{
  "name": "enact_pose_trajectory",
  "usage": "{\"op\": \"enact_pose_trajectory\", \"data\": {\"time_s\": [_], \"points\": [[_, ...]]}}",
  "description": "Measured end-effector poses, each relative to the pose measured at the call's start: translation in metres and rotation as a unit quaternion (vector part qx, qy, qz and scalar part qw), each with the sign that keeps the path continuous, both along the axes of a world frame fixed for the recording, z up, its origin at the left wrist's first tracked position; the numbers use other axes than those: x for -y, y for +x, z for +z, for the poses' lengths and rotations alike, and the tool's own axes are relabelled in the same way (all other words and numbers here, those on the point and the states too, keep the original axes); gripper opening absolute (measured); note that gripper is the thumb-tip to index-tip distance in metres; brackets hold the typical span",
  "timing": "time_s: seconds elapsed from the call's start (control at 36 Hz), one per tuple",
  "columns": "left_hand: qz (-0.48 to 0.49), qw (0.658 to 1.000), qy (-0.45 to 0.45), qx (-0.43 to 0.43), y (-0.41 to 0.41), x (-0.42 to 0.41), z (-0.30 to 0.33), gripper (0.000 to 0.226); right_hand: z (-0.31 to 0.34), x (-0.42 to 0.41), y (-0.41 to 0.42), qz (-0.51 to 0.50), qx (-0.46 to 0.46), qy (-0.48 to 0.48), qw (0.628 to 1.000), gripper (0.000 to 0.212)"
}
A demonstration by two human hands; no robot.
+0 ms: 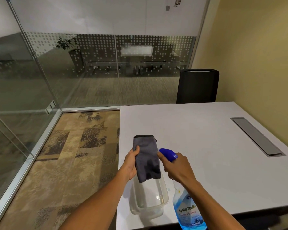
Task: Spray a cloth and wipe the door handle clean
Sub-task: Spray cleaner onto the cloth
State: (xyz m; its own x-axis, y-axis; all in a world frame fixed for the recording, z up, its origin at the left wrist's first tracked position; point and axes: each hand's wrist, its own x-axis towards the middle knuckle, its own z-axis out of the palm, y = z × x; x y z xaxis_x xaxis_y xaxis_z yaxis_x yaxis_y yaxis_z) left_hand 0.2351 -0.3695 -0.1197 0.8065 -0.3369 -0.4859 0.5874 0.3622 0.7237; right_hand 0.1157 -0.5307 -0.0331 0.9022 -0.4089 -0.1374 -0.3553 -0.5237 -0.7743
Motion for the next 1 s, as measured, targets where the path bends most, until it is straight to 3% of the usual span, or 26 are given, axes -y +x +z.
{"op": "enact_pose_trajectory", "data": {"time_s": [0.25,0.61,0.75,1.0], "points": [[0.004,1.0,0.0,0.013,0.009,-0.006,-0.004,0.048,-0.005,0.006,-0.009,0.014,-0.013,0.002,1.0,0.059],[0.008,1.0,-0.021,0.006,0.011,-0.017,0.005,0.046,0.028,0.001,-0.009,0.005,0.132,0.123,0.984,0.062],[0.021,1.0,-0.019,0.008,0.009,-0.027,0.005,0.046,0.025,-0.005,-0.006,-0.009,0.18,0.151,0.972,0.05],[0.055,0.998,0.006,-0.003,0.003,-0.048,0.002,0.049,-0.011,-0.016,0.001,0.039,0.145,0.219,0.964,0.046]]}}
